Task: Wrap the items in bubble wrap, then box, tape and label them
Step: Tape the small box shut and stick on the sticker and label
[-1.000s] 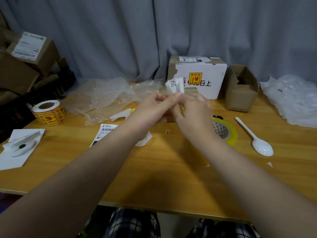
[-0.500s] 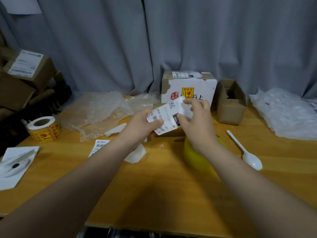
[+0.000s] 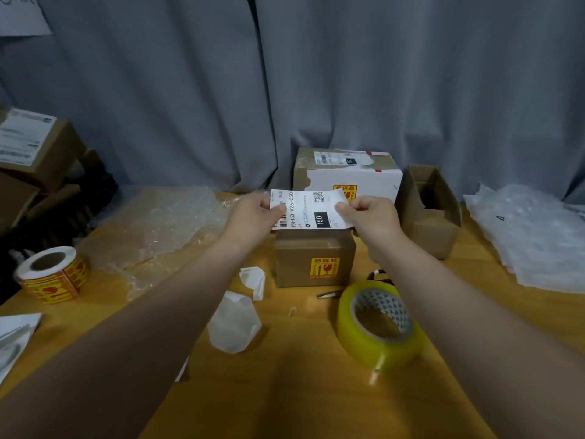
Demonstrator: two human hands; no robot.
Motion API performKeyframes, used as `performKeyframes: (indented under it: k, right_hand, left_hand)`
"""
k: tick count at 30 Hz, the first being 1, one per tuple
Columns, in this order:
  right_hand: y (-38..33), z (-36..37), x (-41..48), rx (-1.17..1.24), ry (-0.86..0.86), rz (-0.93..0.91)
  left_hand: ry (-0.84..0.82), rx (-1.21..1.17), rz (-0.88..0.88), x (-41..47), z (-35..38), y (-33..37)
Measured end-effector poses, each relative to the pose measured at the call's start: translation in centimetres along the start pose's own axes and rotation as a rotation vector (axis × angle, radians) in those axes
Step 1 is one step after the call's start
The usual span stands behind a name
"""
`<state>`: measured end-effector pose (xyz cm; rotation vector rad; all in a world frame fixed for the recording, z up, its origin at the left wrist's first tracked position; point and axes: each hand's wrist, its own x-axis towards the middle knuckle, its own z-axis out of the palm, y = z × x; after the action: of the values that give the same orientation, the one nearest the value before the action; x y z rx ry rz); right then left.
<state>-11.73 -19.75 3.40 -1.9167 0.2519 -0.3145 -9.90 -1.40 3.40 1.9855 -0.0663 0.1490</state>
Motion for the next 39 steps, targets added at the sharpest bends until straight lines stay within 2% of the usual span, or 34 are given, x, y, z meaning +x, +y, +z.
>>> performKeyframes:
  k: [5,10,15,30,39]
  right_hand:
    - [1.1,0.6,1.8,-0.178,0.015,0.041]
    - [2.7,0.8,2.0,-0.136,0.023,0.014]
    - [3.0,0.9,1.5,-0.131,0.016,-0.097]
    - [3.3,1.5,1.5,-0.349,0.014,-0.228]
    - [3.8,1.2,1.5,-0.255,0.014,-0.186]
  left_hand:
    - [-0.053,0.325,-0.011,1.0,1.2,-0.8]
    - [-0.03,0.424,-0.015,1.5,2.2,-1.4]
    - [-0.011,0.551,0.014,1.4,2.6,-1.4]
    - [-0.027,0.616,0.008,1.7,2.8,-1.4]
    - [-0.055,0.629,0.007,1.7,2.9,-1.3]
